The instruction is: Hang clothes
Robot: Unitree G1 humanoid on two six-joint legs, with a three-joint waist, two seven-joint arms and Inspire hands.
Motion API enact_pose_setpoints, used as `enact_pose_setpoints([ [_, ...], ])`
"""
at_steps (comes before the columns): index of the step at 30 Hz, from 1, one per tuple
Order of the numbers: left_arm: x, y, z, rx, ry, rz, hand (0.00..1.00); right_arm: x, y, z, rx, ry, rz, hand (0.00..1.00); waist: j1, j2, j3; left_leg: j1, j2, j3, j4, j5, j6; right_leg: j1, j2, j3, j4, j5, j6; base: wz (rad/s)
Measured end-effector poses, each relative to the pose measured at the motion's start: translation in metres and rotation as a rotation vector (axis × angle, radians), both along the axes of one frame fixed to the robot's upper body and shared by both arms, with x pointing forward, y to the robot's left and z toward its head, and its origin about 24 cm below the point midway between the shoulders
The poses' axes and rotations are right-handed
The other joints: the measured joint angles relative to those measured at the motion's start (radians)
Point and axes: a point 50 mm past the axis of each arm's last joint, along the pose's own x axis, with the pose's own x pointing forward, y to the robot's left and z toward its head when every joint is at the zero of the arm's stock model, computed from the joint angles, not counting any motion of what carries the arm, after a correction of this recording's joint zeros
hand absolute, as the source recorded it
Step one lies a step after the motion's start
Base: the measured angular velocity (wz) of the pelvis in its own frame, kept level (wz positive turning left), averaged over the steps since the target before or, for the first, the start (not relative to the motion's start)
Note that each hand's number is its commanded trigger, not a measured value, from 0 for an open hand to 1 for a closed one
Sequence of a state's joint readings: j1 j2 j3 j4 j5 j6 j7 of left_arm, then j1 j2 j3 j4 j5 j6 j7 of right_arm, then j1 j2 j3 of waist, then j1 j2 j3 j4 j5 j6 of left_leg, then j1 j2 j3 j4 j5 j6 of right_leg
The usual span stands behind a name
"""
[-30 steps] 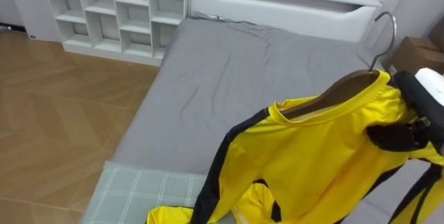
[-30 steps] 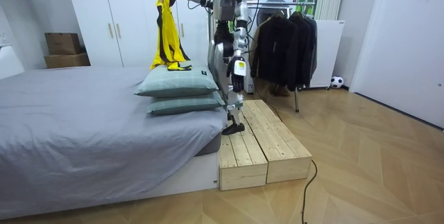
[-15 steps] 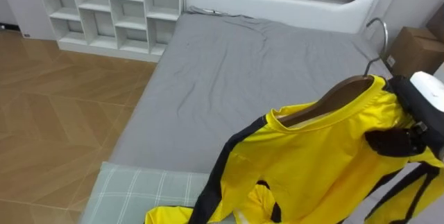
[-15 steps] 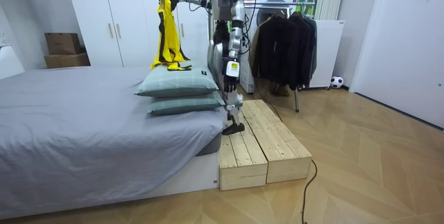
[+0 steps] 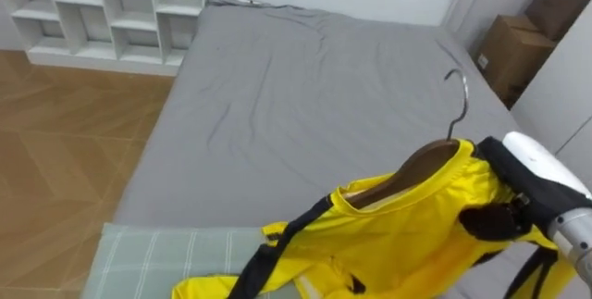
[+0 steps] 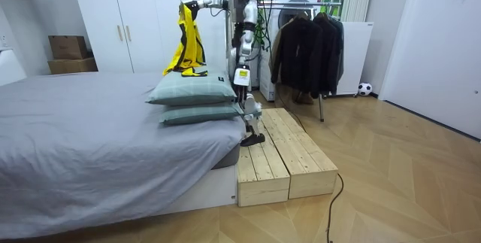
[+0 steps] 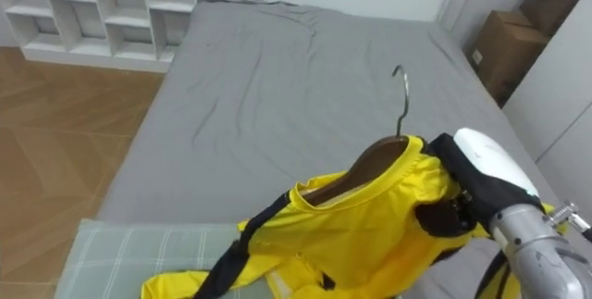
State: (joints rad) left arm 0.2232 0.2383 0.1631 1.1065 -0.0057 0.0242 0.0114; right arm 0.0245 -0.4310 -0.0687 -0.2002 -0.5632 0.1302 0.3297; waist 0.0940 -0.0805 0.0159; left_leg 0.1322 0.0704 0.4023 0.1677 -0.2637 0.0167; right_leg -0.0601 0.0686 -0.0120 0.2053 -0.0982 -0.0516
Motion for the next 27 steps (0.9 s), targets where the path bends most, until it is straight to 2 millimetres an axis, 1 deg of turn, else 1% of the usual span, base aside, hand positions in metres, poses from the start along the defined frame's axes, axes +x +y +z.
enact_pose_setpoints([
  [1, -0.003, 0.001, 0.000, -0.001, 0.013, 0.004, 0.00, 0.000, 0.001, -0.001, 0.004, 0.004, 0.007, 1.00, -0.002, 0.003, -0.0010, 0.001, 0.004, 0.027, 0.005, -0.005, -0.001, -0.008, -0.005, -0.076, 0.001, 0.006, -0.008, -0.73],
  [2, -0.004, 0.002, 0.000, 0.001, 0.023, 0.006, 0.00, 0.000, 0.002, -0.001, 0.008, 0.004, 0.010, 1.00, 0.000, 0.002, -0.0014, 0.001, 0.004, 0.064, 0.007, -0.006, -0.001, -0.017, -0.011, -0.135, -0.002, 0.012, -0.017, -0.77],
  [3, -0.005, 0.002, 0.000, 0.000, 0.026, 0.006, 0.00, 0.001, 0.003, 0.000, 0.009, 0.003, 0.011, 1.00, 0.002, 0.002, -0.0014, 0.001, 0.005, 0.082, 0.008, -0.006, -0.001, -0.023, -0.012, -0.157, -0.002, 0.016, -0.021, -0.84],
  [4, -0.006, 0.001, -0.001, 0.000, 0.039, 0.001, 0.00, 0.002, 0.004, 0.001, 0.015, 0.005, 0.017, 1.00, 0.003, 0.001, -0.0013, 0.001, 0.006, 0.118, 0.009, -0.006, 0.000, -0.032, -0.013, -0.181, -0.008, 0.024, -0.027, -0.66],
  [5, -0.007, 0.001, -0.001, -0.001, 0.045, 0.002, 0.00, 0.003, 0.005, 0.001, 0.018, 0.004, 0.020, 1.00, 0.008, 0.002, -0.0013, 0.001, 0.008, 0.135, 0.009, -0.006, 0.000, -0.034, -0.012, -0.192, -0.017, 0.029, -0.027, -0.82],
  [6, -0.007, 0.002, -0.001, 0.002, 0.050, -0.004, 0.00, 0.005, 0.007, 0.002, 0.020, -0.001, 0.019, 1.00, 0.024, 0.006, -0.0008, 0.004, 0.018, 0.190, 0.003, -0.009, -0.002, -0.048, -0.007, -0.213, -0.016, 0.036, -0.023, -0.99],
  [7, -0.006, 0.001, -0.001, -0.001, 0.056, -0.007, 0.00, 0.005, 0.008, 0.001, 0.011, 0.005, 0.016, 1.00, 0.052, 0.020, 0.0017, 0.010, 0.036, 0.283, 0.004, -0.018, -0.011, -0.062, -0.040, -0.337, 0.055, 0.004, -0.013, -1.40],
  [8, -0.009, 0.000, -0.002, -0.007, 0.078, -0.002, 0.00, 0.006, 0.011, 0.000, 0.000, 0.018, 0.021, 1.00, 0.081, 0.026, 0.0009, 0.029, 0.041, 0.368, 0.008, -0.021, -0.017, -0.063, -0.118, -0.443, 0.142, -0.033, -0.001, -1.29],
  [9, -0.013, 0.000, -0.003, -0.010, 0.094, 0.005, 0.00, 0.007, 0.014, -0.001, 0.000, 0.024, 0.030, 1.00, 0.088, 0.030, -0.0023, 0.040, 0.042, 0.407, 0.007, -0.027, -0.026, -0.059, -0.159, -0.474, 0.176, -0.051, 0.014, -1.19],
  [10, -0.018, 0.001, -0.003, -0.009, 0.122, 0.015, 0.00, 0.010, 0.020, 0.000, 0.003, 0.023, 0.057, 1.00, 0.099, 0.027, -0.0070, 0.059, 0.041, 0.475, 0.011, -0.036, -0.041, -0.059, -0.231, -0.510, 0.214, -0.066, 0.040, -1.15],
  [11, -0.022, 0.002, -0.002, -0.004, 0.137, 0.028, 0.00, 0.014, 0.029, 0.002, 0.011, 0.015, 0.093, 1.00, 0.111, 0.012, -0.0101, 0.070, 0.043, 0.528, 0.042, -0.041, -0.051, -0.059, -0.281, -0.521, 0.199, -0.053, 0.064, -1.17],
  [12, -0.023, 0.003, -0.002, 0.000, 0.143, 0.040, 0.00, 0.016, 0.034, 0.003, 0.019, 0.011, 0.115, 1.00, 0.112, 0.007, -0.0067, 0.072, 0.051, 0.547, 0.060, -0.042, -0.054, -0.060, -0.282, -0.521, 0.185, -0.043, 0.084, -1.16],
  [13, -0.025, 0.004, -0.002, 0.003, 0.153, 0.064, 0.00, 0.020, 0.040, 0.004, 0.038, 0.009, 0.142, 1.00, 0.113, 0.010, -0.0040, 0.072, 0.074, 0.564, 0.088, -0.040, -0.060, -0.054, -0.258, -0.549, 0.150, -0.032, 0.067, -0.86],
  [14, -0.026, 0.004, -0.002, 0.006, 0.160, 0.073, 0.00, 0.021, 0.042, 0.006, 0.043, 0.005, 0.151, 1.00, 0.113, 0.014, -0.0013, 0.073, 0.084, 0.564, 0.098, -0.039, -0.063, -0.052, -0.243, -0.557, 0.134, -0.023, 0.058, -0.94],
  [15, -0.028, 0.005, -0.002, 0.016, 0.184, 0.078, 0.00, 0.024, 0.044, 0.008, 0.054, -0.001, 0.161, 1.00, 0.106, 0.019, 0.0018, 0.074, 0.100, 0.552, 0.109, -0.035, -0.070, -0.044, -0.217, -0.568, 0.104, -0.012, 0.041, -0.73],
  [16, -0.030, 0.008, -0.001, 0.025, 0.209, 0.085, 0.00, 0.025, 0.045, 0.009, 0.071, -0.003, 0.167, 1.00, 0.090, 0.022, 0.0030, 0.075, 0.112, 0.547, 0.110, -0.030, -0.078, -0.040, -0.195, -0.566, 0.087, -0.005, 0.031, -0.58],
  [17, -0.031, 0.010, 0.000, 0.031, 0.220, 0.089, 0.00, 0.025, 0.046, 0.010, 0.074, -0.005, 0.169, 1.00, 0.080, 0.022, 0.0033, 0.075, 0.118, 0.549, 0.110, -0.027, -0.083, -0.039, -0.186, -0.563, 0.081, -0.004, 0.028, -0.32],
  [19, -0.035, 0.013, 0.002, 0.050, 0.259, 0.101, 0.00, 0.026, 0.046, 0.011, 0.075, -0.002, 0.168, 1.00, 0.045, 0.024, 0.0047, 0.077, 0.142, 0.555, 0.132, -0.020, -0.096, -0.036, -0.161, -0.554, 0.070, -0.008, 0.015, -0.20],
  [20, -0.035, 0.013, 0.002, 0.050, 0.267, 0.103, 0.00, 0.026, 0.046, 0.011, 0.075, -0.002, 0.168, 1.00, 0.042, 0.027, 0.0071, 0.079, 0.146, 0.555, 0.144, -0.020, -0.096, -0.035, -0.152, -0.548, 0.069, -0.009, 0.012, -0.34],
  [21, -0.037, 0.012, 0.002, 0.047, 0.285, 0.107, 0.00, 0.026, 0.046, 0.011, 0.075, 0.002, 0.171, 1.00, 0.041, 0.033, 0.0100, 0.082, 0.160, 0.554, 0.170, -0.019, -0.098, -0.034, -0.138, -0.533, 0.068, -0.014, 0.004, -0.42],
  [22, -0.038, 0.012, 0.002, 0.049, 0.305, 0.103, 0.00, 0.026, 0.047, 0.011, 0.076, 0.005, 0.174, 1.00, 0.034, 0.036, 0.0115, 0.081, 0.174, 0.553, 0.199, -0.017, -0.100, -0.034, -0.135, -0.534, 0.070, -0.022, -0.007, -0.54],
  [23, -0.039, 0.014, 0.002, 0.057, 0.323, 0.093, 0.00, 0.027, 0.049, 0.011, 0.081, 0.000, 0.175, 1.00, 0.029, 0.036, 0.0103, 0.071, 0.189, 0.552, 0.240, -0.016, -0.101, -0.046, -0.132, -0.547, 0.086, -0.036, -0.021, -0.48],
  [24, -0.040, 0.014, 0.002, 0.062, 0.335, 0.085, 0.00, 0.028, 0.051, 0.012, 0.085, -0.005, 0.178, 1.00, 0.030, 0.038, 0.0112, 0.069, 0.197, 0.552, 0.259, -0.016, -0.101, -0.055, -0.133, -0.552, 0.096, -0.044, -0.029, -0.67],
  [25, -0.041, 0.014, 0.003, 0.068, 0.356, 0.086, 0.00, 0.030, 0.055, 0.013, 0.100, -0.013, 0.185, 1.00, 0.032, 0.039, 0.0109, 0.064, 0.207, 0.547, 0.290, -0.015, -0.102, -0.072, -0.134, -0.564, 0.121, -0.060, -0.046, -0.74],
  [26, -0.040, 0.015, 0.003, 0.077, 0.373, 0.079, 0.00, 0.030, 0.059, 0.013, 0.111, -0.020, 0.188, 1.00, 0.025, 0.040, 0.0099, 0.052, 0.217, 0.522, 0.320, -0.014, -0.100, -0.086, -0.130, -0.560, 0.141, -0.074, -0.060, -0.68],
  [27, -0.039, 0.015, 0.004, 0.082, 0.379, 0.073, 0.00, 0.031, 0.060, 0.013, 0.111, -0.020, 0.187, 1.00, 0.022, 0.040, 0.0098, 0.047, 0.219, 0.511, 0.329, -0.013, -0.101, -0.094, -0.126, -0.549, 0.145, -0.079, -0.067, -0.60],
])
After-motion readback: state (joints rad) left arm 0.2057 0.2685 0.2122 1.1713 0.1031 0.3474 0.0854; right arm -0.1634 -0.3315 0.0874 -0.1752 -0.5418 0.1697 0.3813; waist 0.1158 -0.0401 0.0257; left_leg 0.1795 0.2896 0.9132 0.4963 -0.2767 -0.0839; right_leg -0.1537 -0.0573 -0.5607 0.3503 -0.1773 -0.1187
